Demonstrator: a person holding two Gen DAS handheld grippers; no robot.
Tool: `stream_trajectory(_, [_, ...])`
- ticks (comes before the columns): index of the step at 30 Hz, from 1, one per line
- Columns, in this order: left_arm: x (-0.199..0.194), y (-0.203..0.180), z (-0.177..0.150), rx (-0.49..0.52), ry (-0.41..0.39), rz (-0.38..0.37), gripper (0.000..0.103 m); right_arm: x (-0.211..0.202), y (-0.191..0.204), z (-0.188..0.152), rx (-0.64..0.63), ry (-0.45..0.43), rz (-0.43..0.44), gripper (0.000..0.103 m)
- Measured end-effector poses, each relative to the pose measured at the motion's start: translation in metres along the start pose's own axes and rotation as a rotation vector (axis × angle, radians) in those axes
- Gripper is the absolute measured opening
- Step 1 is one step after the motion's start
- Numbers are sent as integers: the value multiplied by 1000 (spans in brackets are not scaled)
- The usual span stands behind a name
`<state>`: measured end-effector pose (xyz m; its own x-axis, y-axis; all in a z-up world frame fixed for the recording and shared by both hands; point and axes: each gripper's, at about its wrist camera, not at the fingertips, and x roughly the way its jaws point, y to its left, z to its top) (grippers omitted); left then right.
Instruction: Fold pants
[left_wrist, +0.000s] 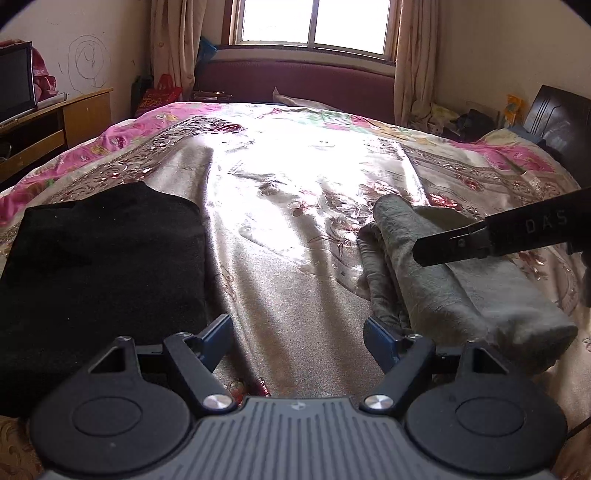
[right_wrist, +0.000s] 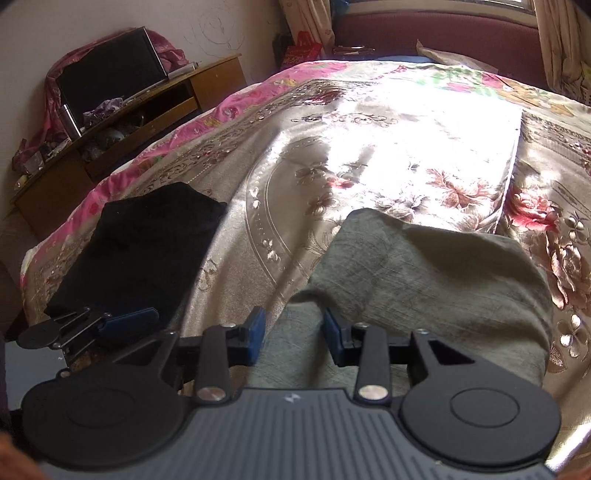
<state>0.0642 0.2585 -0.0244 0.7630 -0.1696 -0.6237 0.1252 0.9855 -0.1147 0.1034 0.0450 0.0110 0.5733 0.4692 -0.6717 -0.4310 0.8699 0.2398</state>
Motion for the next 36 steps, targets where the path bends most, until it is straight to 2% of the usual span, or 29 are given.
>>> stream_trajectory(3, [-3, 2, 1, -5, -9, 4, 91, -10, -3, 3, 3, -25, 28, 38])
stream_trajectory(7, [-12, -2, 7, -2, -49, -37, 91, -24, -21, 1, 11, -37, -30, 38])
stream_trajectory(10, [-12, -12, 22, 3, -79, -121, 91, -36, -43, -8, -4, -33, -137, 39])
stream_trajectory(13, [-2, -26, 42, 12, -89, -231, 92, -41, -73, -16, 43, -4, -198, 40])
stream_trajectory(16, [21, -42, 54, 29, -42, -345, 93, -44, -113, -26, 140, 24, -223, 43])
stream_trajectory(18, [44, -52, 53, 56, 21, -366, 93, -45, -134, -32, 201, 31, -215, 43])
stream_trajectory(21, [80, -52, 45, 105, 108, -311, 93, -43, -162, -45, 294, 24, -168, 45])
stream_trajectory(24, [107, -38, 38, 57, 184, -341, 95, -36, -183, -55, 396, 24, -80, 45])
stream_trajectory(26, [113, -36, 40, 49, 190, -363, 97, -27, -195, -60, 461, 30, 1, 46])
stream_trajectory(28, [116, -40, 44, 81, 186, -374, 97, -21, -201, -63, 498, 19, 50, 47])
stream_trajectory(32, [117, -43, 50, 115, 198, -396, 97, -14, -209, -62, 524, 7, 139, 47])
stream_trajectory(36, [117, -46, 47, 114, 199, -453, 93, -11, -212, -67, 529, 7, 221, 49])
